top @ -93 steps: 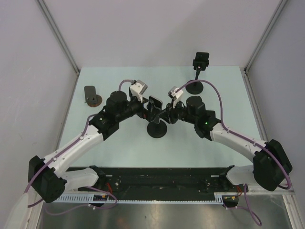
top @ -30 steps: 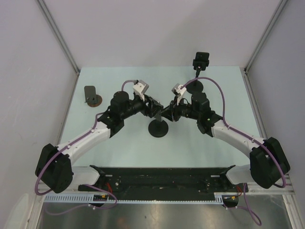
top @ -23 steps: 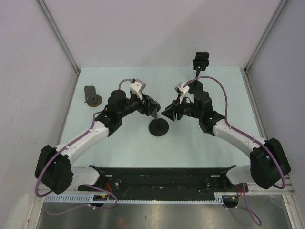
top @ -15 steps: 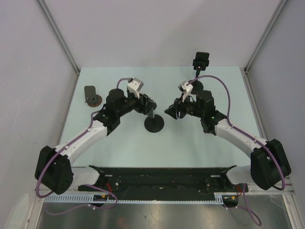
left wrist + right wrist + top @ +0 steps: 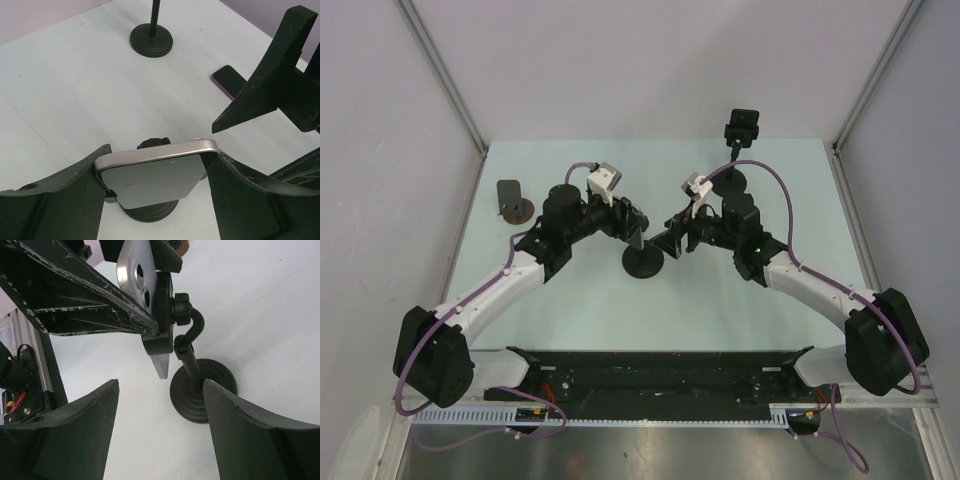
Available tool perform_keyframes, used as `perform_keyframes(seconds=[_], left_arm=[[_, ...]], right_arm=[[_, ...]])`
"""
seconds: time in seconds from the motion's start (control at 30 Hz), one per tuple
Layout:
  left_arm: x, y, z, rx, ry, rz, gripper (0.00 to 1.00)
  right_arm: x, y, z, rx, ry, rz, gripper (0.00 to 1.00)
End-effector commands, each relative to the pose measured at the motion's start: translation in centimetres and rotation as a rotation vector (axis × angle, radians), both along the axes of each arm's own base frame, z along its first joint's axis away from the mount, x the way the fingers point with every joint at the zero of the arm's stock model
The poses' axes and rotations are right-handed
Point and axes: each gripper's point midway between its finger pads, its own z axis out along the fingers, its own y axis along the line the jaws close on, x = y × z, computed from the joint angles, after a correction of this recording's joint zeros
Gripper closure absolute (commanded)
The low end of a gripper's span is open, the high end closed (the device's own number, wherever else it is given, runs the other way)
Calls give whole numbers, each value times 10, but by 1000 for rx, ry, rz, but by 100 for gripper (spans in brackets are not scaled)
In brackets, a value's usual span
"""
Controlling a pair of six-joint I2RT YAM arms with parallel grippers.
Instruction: Remove the phone from the phone stand
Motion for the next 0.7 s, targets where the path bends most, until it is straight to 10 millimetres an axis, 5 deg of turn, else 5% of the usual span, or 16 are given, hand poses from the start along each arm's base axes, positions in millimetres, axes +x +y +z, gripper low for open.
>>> perform_keyframes(seconds=[0.0,0.47,0.67], left_arm=[[-5,0,15,-23,7,-20,100],[-14,-5,23,-44,4,-63,100],[-17,-5,27,-44,-3,-84,100]], right_arm=[[10,19,29,54,-89,33,27],[39,35,29,59,-124,14,35],[43,31,27,51,-116,12,61]])
